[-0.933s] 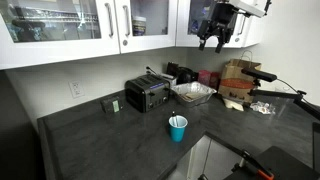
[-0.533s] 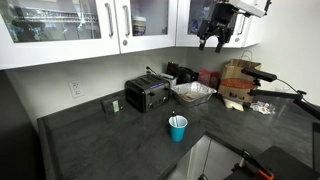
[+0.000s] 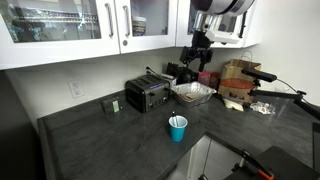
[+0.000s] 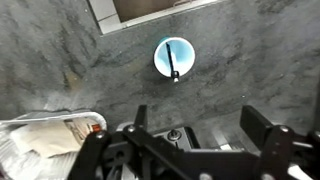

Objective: Take the marker from the cup and put it on the countertop

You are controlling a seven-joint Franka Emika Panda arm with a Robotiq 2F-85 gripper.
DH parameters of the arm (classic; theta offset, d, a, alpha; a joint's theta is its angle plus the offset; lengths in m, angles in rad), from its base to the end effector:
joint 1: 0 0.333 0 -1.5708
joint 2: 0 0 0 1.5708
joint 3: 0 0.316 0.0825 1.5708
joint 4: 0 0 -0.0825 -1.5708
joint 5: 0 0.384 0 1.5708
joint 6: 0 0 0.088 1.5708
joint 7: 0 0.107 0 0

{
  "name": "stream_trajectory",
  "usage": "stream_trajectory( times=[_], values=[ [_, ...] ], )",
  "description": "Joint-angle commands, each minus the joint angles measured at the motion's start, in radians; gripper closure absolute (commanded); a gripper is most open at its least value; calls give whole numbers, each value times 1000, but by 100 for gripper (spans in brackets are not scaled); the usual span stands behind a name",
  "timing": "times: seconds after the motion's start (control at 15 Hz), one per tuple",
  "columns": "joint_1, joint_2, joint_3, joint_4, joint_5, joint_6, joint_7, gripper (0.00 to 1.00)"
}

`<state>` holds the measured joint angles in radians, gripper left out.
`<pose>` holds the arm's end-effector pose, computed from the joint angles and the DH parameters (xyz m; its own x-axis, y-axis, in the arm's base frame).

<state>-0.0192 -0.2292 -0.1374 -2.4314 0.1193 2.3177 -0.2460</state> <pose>0.4617 -0.0712 0.4024 0.9909 0.0083 0.1344 0.0215 -0.9951 -0.0970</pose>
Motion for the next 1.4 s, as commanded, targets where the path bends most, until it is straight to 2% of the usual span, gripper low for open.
stream_trajectory(
  times=[0.0, 0.27, 0.53, 0.93, 1.0, 1.07, 1.13, 1.2, 1.33],
  values=[
    [20, 130, 33, -40, 66, 177, 15, 0],
    [19, 365, 83, -36, 109, 404, -15, 0],
    [-27, 533, 133, 33, 100, 454, 8, 0],
    [-66, 674, 159, 140, 100, 463, 96, 0],
    [-63, 687, 152, 152, 90, 460, 120, 11],
    [-61, 696, 149, 161, 84, 454, 135, 13],
    [-59, 703, 147, 166, 78, 449, 147, 22],
    [-53, 709, 142, 170, 71, 444, 163, 23],
    [-46, 714, 137, 169, 60, 446, 180, 34]
  ],
)
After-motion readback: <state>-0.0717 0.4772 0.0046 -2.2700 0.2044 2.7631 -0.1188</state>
